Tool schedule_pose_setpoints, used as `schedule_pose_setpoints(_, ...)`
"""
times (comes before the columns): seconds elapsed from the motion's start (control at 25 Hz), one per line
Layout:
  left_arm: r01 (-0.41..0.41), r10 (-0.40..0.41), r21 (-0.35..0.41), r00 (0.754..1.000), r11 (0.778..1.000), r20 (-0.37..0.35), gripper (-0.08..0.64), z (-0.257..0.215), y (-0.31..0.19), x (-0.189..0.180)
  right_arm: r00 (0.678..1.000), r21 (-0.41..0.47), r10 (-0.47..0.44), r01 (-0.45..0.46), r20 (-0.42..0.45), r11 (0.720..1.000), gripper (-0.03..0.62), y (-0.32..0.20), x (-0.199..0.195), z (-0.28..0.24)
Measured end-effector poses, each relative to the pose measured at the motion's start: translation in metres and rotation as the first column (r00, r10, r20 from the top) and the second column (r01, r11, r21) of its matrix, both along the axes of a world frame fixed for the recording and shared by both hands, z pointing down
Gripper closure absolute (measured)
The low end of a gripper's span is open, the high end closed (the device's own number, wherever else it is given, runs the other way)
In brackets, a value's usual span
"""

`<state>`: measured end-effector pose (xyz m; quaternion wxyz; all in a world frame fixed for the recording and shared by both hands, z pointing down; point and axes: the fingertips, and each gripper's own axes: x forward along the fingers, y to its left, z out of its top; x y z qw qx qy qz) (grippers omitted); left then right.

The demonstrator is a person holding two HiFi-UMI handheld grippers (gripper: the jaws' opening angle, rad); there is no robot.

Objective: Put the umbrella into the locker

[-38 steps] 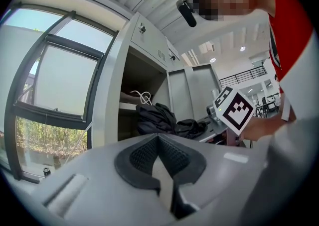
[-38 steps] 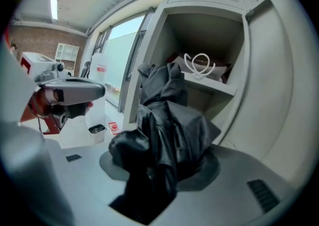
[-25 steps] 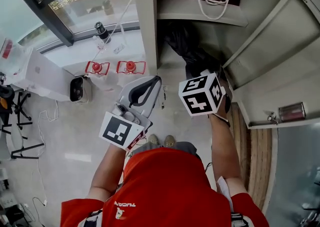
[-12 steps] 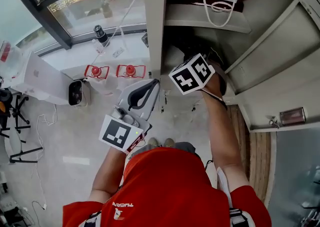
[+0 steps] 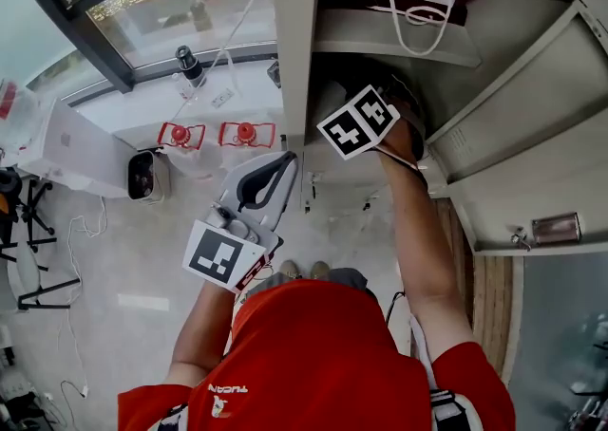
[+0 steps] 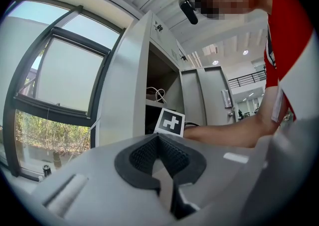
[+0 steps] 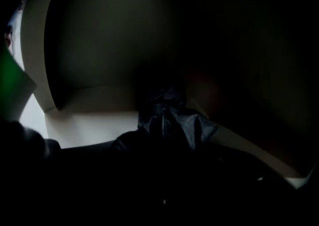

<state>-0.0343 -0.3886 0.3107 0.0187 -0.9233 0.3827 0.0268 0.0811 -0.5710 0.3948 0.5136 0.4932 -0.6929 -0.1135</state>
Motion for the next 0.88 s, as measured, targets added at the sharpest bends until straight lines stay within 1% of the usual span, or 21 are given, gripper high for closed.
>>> schedule_pose_setpoints(0.32, 0.011, -0.011, -0.009, 1.000, 1.000, 0.011, 0.555, 0.002, -0.002, 0.001, 0.999, 0.006, -0.042, 0.042, 0.022, 0.999, 0.370, -0.016, -0.001, 0.006)
schedule_pose_setpoints(0.44, 0.011, -0.011, -0.005, 1.000, 1.000, 0.016, 0.555, 0.001, -0.005, 0.008, 0.997, 0.012, -0.065, 0.064, 0.035, 0.998, 0.352, -0.019, -0.001, 0.005)
schedule_pose_setpoints(0.56, 0.001, -0.001, -0.003, 1.000, 1.000, 0.022, 0.555, 0.001, -0.009, 0.016, 0.993, 0.010, -0.092, 0.091, 0.072, 0.996, 0.340, -0.017, -0.002, 0.003)
schedule_pose_setpoints(0.72, -0.016, 0.016, -0.002, 1.000, 1.000, 0.026, 0.555, 0.000, -0.011, 0.026, 0.980, 0.004, -0.145, 0.146, 0.139, 0.989, 0.277, -0.005, -0.006, -0.001)
schedule_pose_setpoints(0.88, -0.024, 0.025, -0.001, 0.999, 1.000, 0.021, 0.555, 0.000, -0.012, 0.032, 0.960, 0.017, -0.185, 0.185, 0.211, 0.983, 0.261, 0.012, -0.007, -0.013)
